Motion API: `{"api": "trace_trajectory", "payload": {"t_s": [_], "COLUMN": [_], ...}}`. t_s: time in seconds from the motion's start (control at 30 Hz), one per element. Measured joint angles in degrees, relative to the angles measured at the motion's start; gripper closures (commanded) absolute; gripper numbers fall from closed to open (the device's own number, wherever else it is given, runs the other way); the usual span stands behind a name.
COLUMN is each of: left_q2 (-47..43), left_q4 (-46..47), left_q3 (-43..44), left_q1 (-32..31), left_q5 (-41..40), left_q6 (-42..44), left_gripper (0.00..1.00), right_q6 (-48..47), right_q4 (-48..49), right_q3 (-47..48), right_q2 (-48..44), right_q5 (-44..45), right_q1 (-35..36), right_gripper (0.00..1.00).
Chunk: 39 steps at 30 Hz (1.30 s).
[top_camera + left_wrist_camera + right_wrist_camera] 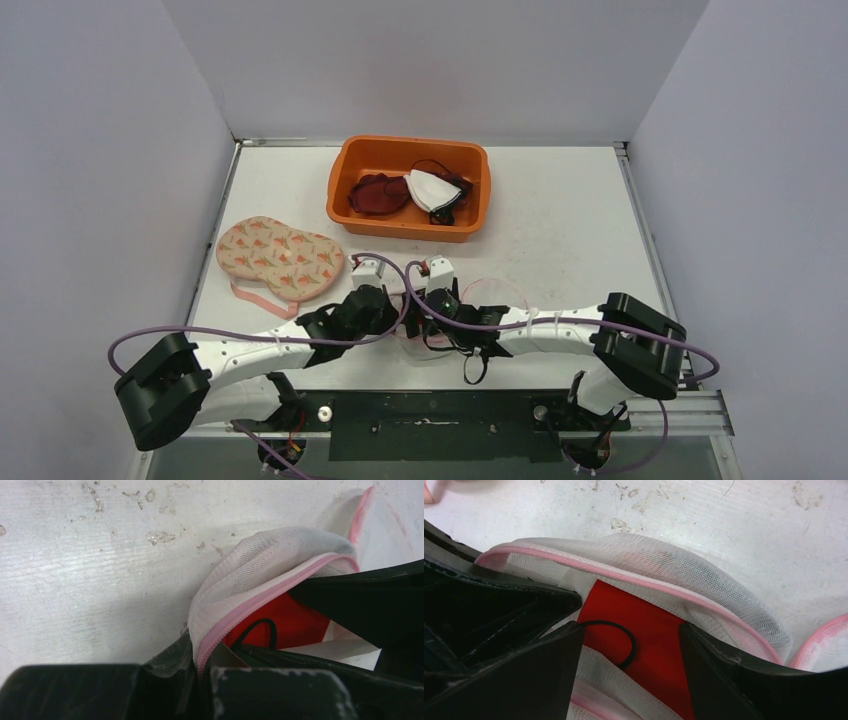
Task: Unzip the laundry bag and remove the bra
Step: Pick up the bra from the laundry bag.
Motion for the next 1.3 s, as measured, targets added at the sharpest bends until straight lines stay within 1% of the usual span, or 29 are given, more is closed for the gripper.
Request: {"api": "trace_trajectory", "payload": {"t_s": [0.1, 0.3, 0.47, 0.63, 0.8, 0.87, 1.1, 1.2, 1.3], "left_q2": [1.14, 2.03, 1.62, 0.02, -1.81, -2.62, -5.11, -6.05, -6.27], "left_q4": [0.70, 2.86, 4.28, 4.96, 5.62, 5.88, 6.05, 6.16, 6.23], "left_q3": [-1.07, -2.32, -3.74, -5.68, -6.67, -7.02, -8.09, -8.52, -8.68], "left_q1": [0.00, 0.00, 0.02, 0.22, 0.26, 0.26, 0.26, 0.26, 0.26], "left_q5": [-0.02, 0.04, -0.20, -0.13, -0.13, -0.13, -0.13, -0.13, -0.13], "left_q6": [-0.39, -0.83, -1.38, -1.92, -2.16, -2.25, -2.95, -3.21, -3.28], "left_gripper": [1.00, 1.00, 1.00, 1.00, 1.00, 1.00, 1.00, 1.00, 1.00], "right_q6": [0.92, 2.80, 3.34, 3.45, 3.41, 3.32, 2.51, 2.60, 2.82], "right_q4": [0.13, 0.63, 0.37, -0.68, -1.46, -1.90, -3.08, -3.06, -2.78], "right_q3": [0.04, 0.74, 4.42, 7.96, 9.62, 10.19, 11.15, 11.06, 9.84], "right_q2": [1.25, 3.02, 6.75, 10.97, 13.20, 13.90, 15.63, 15.56, 14.19], "right_q5": [0.07, 0.55, 1.60, 2.95, 5.01, 5.81, 9.51, 9.73, 9.44], "right_q1": [-0.09, -0.76, -0.76, -0.76, -0.66, -0.52, 0.13, 0.20, 0.48], "right_gripper": [0.22, 0.20, 0.20, 0.24, 0.34, 0.41, 0.68, 0.77, 0.83]}}
